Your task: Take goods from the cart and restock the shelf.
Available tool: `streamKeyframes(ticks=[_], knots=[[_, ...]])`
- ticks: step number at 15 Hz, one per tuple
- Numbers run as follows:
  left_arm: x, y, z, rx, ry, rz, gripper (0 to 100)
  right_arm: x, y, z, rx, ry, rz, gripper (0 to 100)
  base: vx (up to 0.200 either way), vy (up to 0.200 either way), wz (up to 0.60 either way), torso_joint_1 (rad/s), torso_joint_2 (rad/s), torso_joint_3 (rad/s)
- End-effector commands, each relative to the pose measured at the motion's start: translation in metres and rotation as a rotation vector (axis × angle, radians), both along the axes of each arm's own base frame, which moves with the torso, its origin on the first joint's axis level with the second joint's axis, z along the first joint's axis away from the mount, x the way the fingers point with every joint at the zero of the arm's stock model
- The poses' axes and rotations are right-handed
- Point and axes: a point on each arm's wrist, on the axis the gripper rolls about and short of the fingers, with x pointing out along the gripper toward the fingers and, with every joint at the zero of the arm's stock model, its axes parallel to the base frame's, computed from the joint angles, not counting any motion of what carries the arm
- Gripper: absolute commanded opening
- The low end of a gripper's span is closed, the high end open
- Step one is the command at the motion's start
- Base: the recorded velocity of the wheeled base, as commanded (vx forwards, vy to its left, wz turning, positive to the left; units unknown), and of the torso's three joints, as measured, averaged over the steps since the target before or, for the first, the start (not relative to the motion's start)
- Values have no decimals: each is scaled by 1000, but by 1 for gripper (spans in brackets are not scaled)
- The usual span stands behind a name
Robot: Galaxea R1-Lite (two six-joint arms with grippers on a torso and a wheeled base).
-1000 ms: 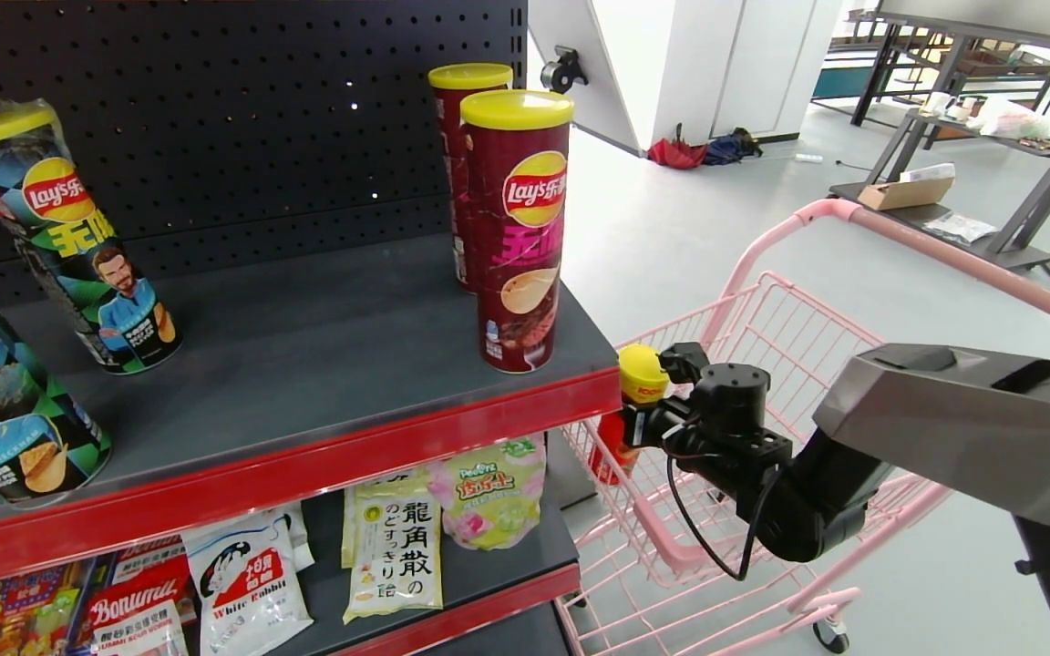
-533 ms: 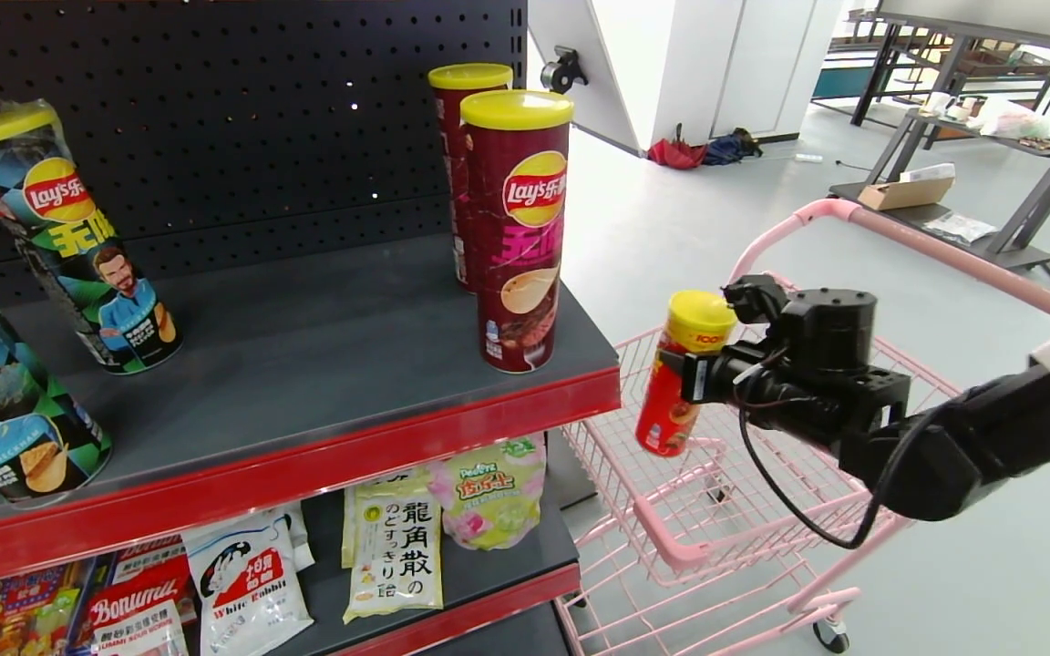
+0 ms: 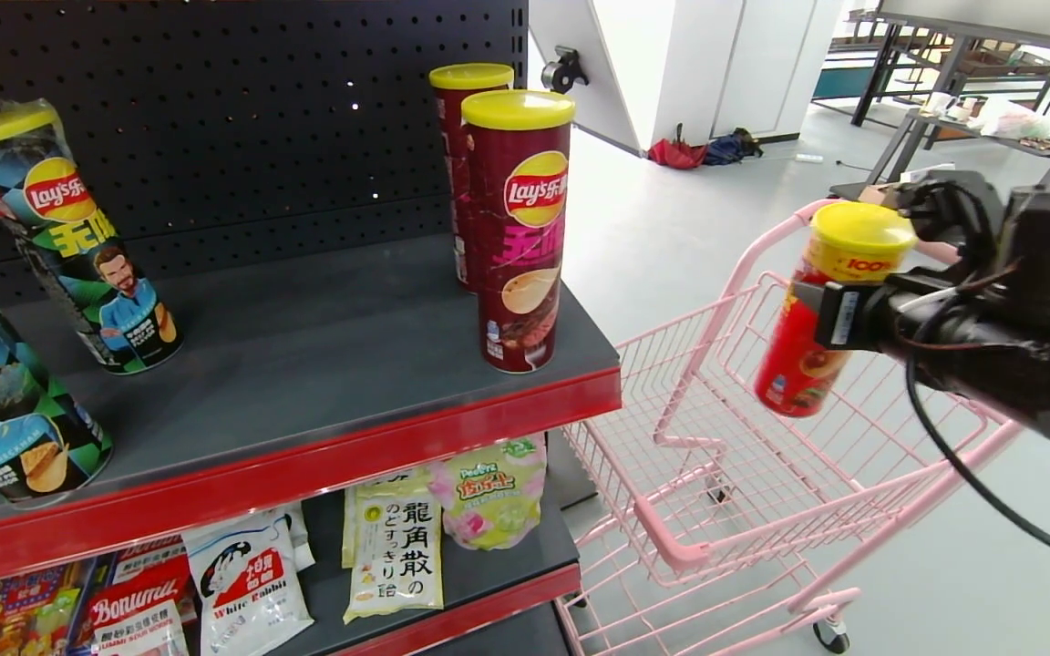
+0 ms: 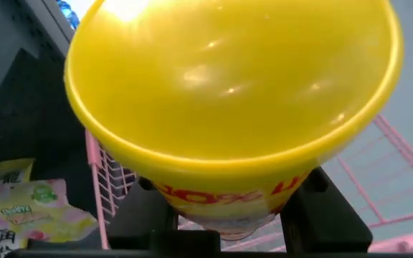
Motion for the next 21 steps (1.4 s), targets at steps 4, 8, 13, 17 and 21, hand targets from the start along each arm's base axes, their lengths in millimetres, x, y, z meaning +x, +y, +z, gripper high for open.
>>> streamKeyframes(ticks=[4,8,13,17,21], knots=[[0,0,0,0,-1,0,100,-150,-50,29,-68,71,41,0,0,0,0,0,0,0],[0,0,0,2,-1,12,100,-218,-81,-19,-150,57,-11,0,0,0,0,0,0,0],[0,0,0,5,1,15,100,-234,-88,-27,-151,62,-25,0,0,0,0,40,-108,-71],[0,0,0,4,0,13,100,-233,-87,-27,-153,69,-23,0,0,0,0,203,-538,-338],[0,0,0,4,1,12,100,-230,-86,-27,-157,81,-21,0,0,0,0,182,-460,-279]])
